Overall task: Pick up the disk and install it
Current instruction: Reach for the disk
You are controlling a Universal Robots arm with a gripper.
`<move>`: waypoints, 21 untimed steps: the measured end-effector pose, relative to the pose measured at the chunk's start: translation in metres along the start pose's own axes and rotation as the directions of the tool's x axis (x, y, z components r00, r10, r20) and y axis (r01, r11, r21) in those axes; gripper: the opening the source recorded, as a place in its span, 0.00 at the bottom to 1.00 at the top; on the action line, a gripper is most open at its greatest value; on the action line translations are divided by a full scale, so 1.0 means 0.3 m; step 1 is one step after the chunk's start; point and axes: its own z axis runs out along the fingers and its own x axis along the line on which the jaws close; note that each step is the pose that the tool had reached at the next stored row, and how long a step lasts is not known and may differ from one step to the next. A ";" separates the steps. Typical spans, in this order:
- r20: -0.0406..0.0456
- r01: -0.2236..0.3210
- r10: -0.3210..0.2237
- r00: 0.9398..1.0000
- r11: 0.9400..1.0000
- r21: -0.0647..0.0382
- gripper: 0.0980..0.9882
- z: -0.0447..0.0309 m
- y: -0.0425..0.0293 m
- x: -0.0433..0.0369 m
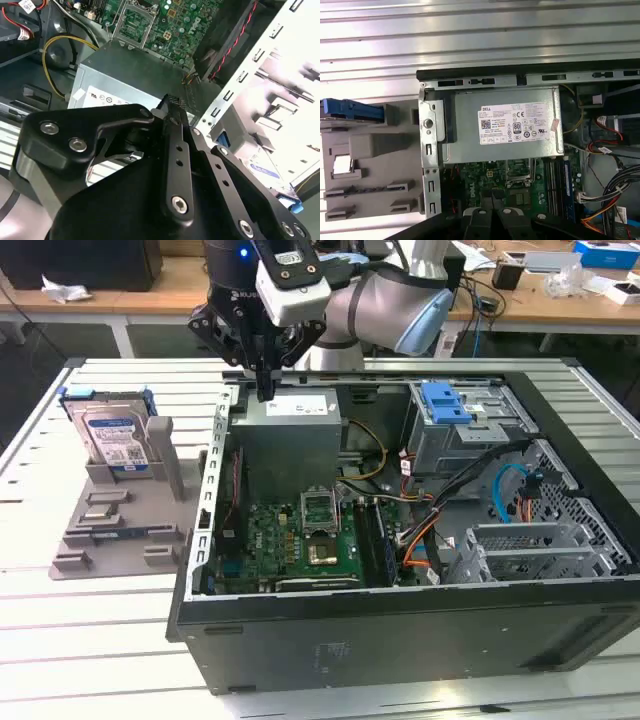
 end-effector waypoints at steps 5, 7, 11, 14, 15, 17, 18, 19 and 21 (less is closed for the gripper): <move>0.000 0.000 0.000 1.000 1.000 0.000 0.01 -0.002 -0.005 0.067; 0.000 0.000 0.000 1.000 1.000 0.000 0.01 -0.002 -0.006 0.077; 0.000 0.000 0.000 1.000 1.000 0.000 0.01 -0.003 -0.007 0.099; 0.000 0.000 0.000 1.000 1.000 0.000 0.01 -0.003 -0.008 0.112; 0.000 0.000 0.000 1.000 1.000 0.000 0.01 -0.003 -0.009 0.122; 0.000 0.000 0.000 1.000 1.000 0.000 0.01 -0.004 -0.011 0.150; 0.000 0.000 0.000 1.000 1.000 0.000 0.01 -0.004 -0.012 0.159; 0.000 0.000 0.000 1.000 1.000 0.000 0.01 -0.004 -0.013 0.169; 0.000 0.000 0.000 1.000 1.000 0.000 0.01 -0.005 -0.015 0.197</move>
